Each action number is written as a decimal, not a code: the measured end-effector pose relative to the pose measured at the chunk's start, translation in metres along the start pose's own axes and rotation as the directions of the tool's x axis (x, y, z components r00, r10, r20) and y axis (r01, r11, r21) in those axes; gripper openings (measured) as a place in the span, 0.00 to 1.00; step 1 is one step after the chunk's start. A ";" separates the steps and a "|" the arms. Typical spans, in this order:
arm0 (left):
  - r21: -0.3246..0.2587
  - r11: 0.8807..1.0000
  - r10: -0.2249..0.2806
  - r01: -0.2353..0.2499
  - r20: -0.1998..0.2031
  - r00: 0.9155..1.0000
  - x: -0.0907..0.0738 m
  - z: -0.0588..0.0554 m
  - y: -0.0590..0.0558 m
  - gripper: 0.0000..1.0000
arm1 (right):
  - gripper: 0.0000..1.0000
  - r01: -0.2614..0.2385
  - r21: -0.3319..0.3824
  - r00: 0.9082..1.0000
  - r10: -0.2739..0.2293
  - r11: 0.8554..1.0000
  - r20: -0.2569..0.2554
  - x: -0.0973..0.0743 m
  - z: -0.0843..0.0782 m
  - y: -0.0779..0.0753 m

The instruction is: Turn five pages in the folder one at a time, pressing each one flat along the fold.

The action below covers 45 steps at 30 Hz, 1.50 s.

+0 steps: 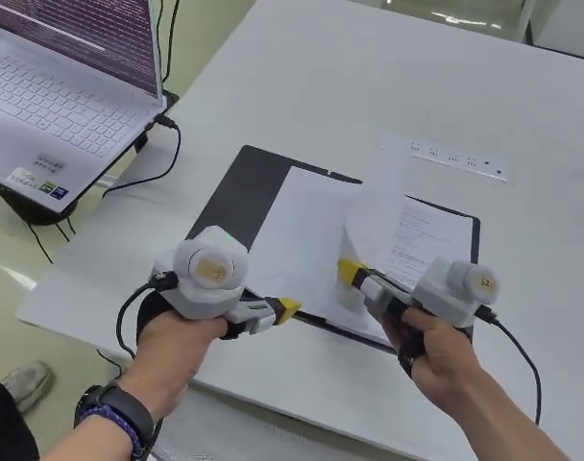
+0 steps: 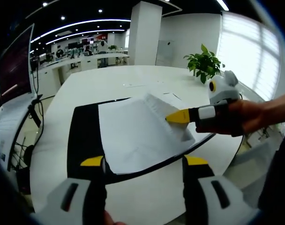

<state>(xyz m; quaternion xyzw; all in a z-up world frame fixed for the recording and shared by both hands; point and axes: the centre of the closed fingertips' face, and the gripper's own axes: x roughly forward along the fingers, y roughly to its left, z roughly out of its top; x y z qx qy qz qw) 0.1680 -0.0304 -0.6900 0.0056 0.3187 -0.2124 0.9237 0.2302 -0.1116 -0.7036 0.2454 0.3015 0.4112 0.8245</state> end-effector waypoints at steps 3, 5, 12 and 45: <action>-0.012 1.000 0.004 -0.004 0.006 1.000 -0.002 0.000 0.004 0.66 | 0.00 -0.006 0.004 1.000 0.006 1.000 -0.012 0.007 -0.005 0.003; -0.020 1.000 0.003 -0.003 0.007 1.000 -0.003 -0.001 0.006 0.66 | 0.00 -0.009 0.008 1.000 0.010 1.000 -0.017 0.012 -0.005 0.007; -0.042 0.999 0.000 0.000 0.008 1.000 -0.005 -0.004 0.011 0.66 | 0.00 -0.018 0.033 0.999 0.019 0.999 -0.033 0.032 -0.011 0.013; -0.071 0.997 -0.017 0.016 -0.018 1.000 -0.003 -0.012 0.013 0.62 | 0.00 0.076 0.263 0.987 -0.035 0.962 -0.156 0.110 -0.072 -0.002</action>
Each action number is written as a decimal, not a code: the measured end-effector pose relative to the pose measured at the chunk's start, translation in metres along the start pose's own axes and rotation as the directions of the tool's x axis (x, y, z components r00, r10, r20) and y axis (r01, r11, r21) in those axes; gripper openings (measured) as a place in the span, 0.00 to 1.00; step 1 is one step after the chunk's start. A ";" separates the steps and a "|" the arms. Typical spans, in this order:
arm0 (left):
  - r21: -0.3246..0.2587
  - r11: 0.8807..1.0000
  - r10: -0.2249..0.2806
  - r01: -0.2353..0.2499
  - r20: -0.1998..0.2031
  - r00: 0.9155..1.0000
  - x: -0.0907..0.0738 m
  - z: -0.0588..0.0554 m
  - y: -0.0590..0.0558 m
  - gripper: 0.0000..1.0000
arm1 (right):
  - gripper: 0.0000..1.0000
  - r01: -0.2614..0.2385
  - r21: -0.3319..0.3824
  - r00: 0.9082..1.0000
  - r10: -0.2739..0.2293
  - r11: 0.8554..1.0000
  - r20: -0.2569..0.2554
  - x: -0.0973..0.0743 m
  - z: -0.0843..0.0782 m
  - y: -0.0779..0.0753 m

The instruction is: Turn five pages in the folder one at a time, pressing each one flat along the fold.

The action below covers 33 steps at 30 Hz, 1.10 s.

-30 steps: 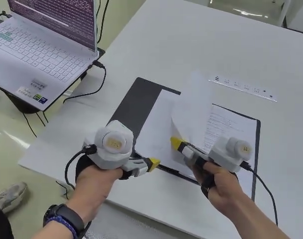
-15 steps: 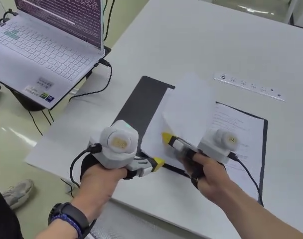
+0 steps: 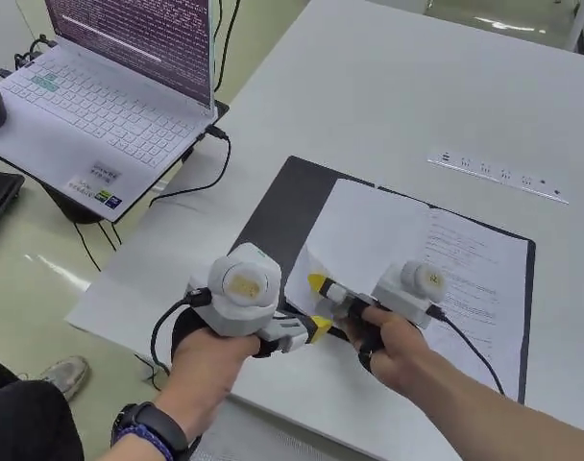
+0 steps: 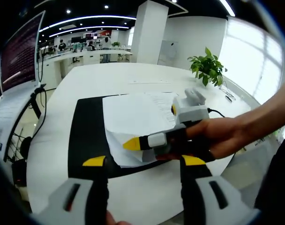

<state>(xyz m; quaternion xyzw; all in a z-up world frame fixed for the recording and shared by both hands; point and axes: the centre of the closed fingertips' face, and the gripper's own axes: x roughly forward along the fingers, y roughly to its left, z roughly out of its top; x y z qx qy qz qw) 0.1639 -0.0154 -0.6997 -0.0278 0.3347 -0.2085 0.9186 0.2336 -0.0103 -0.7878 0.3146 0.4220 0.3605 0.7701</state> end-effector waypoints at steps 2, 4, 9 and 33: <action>-0.002 1.000 0.001 -0.001 -0.004 1.000 0.001 0.000 0.000 0.61 | 0.00 -0.006 0.030 1.000 0.006 1.000 -0.004 0.003 -0.005 0.001; 0.001 1.000 0.004 -0.004 -0.004 1.000 0.001 0.001 0.001 0.61 | 0.03 -0.006 0.038 1.000 0.006 0.999 0.003 0.006 -0.006 0.001; -0.007 1.000 0.010 -0.010 -0.007 1.000 0.001 0.001 0.003 0.60 | 0.06 -0.020 0.045 1.000 0.019 0.999 0.024 0.008 -0.005 0.006; -0.051 0.999 0.013 -0.013 -0.008 1.000 0.009 -0.002 0.012 0.51 | 0.37 -0.063 -0.218 0.990 0.088 0.974 0.106 -0.072 0.035 0.020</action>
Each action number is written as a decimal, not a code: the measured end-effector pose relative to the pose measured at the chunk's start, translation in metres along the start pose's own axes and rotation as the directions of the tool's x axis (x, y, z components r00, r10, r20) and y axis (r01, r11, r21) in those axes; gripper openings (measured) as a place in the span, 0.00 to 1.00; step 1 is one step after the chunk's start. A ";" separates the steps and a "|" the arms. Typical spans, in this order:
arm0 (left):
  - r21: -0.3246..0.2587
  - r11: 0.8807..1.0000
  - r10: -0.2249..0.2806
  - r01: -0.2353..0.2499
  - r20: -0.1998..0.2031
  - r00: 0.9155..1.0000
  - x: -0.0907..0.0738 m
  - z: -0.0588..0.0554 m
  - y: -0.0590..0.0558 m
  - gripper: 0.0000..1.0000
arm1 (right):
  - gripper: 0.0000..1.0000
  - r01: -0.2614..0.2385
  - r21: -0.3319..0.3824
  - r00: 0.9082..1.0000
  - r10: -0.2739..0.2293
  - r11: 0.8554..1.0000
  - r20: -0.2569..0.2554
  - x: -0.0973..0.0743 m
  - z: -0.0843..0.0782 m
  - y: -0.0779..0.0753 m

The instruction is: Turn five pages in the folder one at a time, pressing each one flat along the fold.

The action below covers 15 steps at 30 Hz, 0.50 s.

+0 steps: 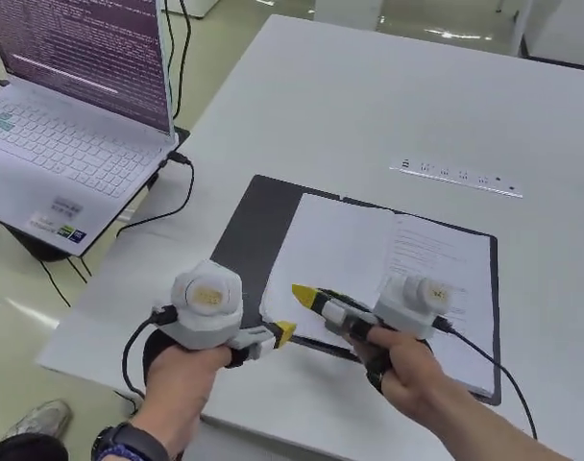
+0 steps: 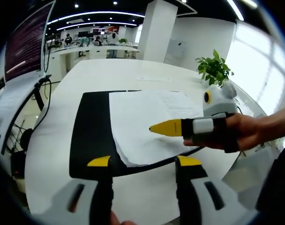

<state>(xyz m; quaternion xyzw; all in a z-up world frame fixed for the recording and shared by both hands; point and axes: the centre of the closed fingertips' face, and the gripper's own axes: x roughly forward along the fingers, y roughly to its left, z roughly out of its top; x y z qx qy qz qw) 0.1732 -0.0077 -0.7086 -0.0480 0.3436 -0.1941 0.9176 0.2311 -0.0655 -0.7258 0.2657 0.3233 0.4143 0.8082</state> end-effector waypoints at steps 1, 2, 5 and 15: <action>0.005 1.000 -0.005 0.005 0.001 1.000 0.001 0.001 -0.001 0.50 | 0.36 0.008 0.001 1.000 -0.008 1.000 0.010 -0.005 0.003 -0.003; 0.009 1.000 -0.010 0.010 0.002 1.000 0.003 0.001 -0.001 0.47 | 0.36 0.026 0.002 0.999 -0.026 1.000 0.021 -0.012 0.006 -0.008; 0.024 0.999 -0.031 0.031 0.005 1.000 0.006 0.002 -0.004 0.43 | 0.36 0.060 0.005 0.997 -0.060 0.998 0.046 -0.028 0.012 -0.017; 0.076 0.995 -0.067 0.069 -0.027 0.997 0.019 -0.005 0.004 0.29 | 0.34 0.154 0.001 0.984 -0.153 0.988 0.091 -0.076 0.011 -0.040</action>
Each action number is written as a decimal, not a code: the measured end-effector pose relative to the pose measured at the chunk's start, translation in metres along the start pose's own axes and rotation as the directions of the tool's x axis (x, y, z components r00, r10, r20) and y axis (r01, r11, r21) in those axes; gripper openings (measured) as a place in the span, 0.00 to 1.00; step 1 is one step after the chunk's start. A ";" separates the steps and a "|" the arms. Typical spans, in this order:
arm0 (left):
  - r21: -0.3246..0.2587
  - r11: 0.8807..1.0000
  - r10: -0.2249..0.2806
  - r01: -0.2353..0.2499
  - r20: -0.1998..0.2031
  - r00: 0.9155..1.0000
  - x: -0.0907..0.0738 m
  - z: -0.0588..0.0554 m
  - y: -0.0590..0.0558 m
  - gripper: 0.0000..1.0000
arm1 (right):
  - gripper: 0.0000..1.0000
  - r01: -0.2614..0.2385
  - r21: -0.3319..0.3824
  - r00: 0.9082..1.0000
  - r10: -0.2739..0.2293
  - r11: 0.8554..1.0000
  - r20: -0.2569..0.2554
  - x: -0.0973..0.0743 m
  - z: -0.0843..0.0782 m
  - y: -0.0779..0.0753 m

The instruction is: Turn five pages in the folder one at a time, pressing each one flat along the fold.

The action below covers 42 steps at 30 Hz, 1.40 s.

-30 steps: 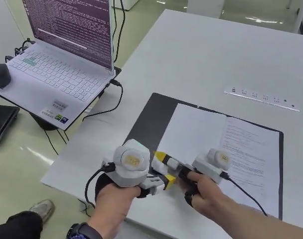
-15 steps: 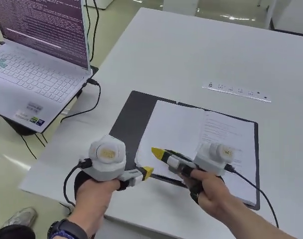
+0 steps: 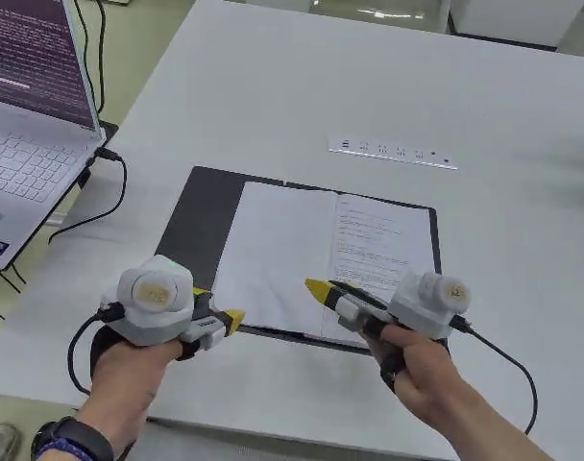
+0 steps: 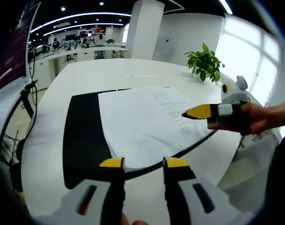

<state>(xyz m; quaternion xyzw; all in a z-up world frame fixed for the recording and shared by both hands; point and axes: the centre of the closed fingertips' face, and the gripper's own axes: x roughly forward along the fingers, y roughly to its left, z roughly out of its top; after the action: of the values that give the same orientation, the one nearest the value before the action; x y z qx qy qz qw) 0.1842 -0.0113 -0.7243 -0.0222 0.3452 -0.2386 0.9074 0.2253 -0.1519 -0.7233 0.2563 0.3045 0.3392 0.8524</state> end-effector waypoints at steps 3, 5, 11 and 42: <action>0.008 1.000 -0.006 0.006 0.002 1.000 0.002 0.003 0.001 0.22 | 0.33 0.017 0.022 1.000 -0.017 1.000 0.013 -0.006 -0.003 -0.004; 0.013 1.000 -0.007 0.007 -0.002 1.000 0.007 0.004 0.005 0.19 | 0.32 0.028 0.025 1.000 -0.028 0.999 0.014 -0.009 -0.006 -0.005; 0.024 1.000 -0.014 0.014 -0.022 1.000 0.024 0.001 0.009 0.12 | 0.31 0.038 0.035 0.999 -0.038 0.999 0.007 -0.014 -0.017 -0.006; -0.020 0.999 0.038 -0.041 -0.137 0.990 0.047 -0.034 0.017 0.00 | 0.19 0.022 -0.029 1.000 -0.022 0.999 -0.003 0.009 0.004 -0.020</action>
<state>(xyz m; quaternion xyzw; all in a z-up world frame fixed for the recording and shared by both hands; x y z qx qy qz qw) 0.2003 -0.0132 -0.7825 -0.0091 0.4097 -0.2176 0.8858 0.2423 -0.1586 -0.7363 0.2400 0.3036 0.3346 0.8592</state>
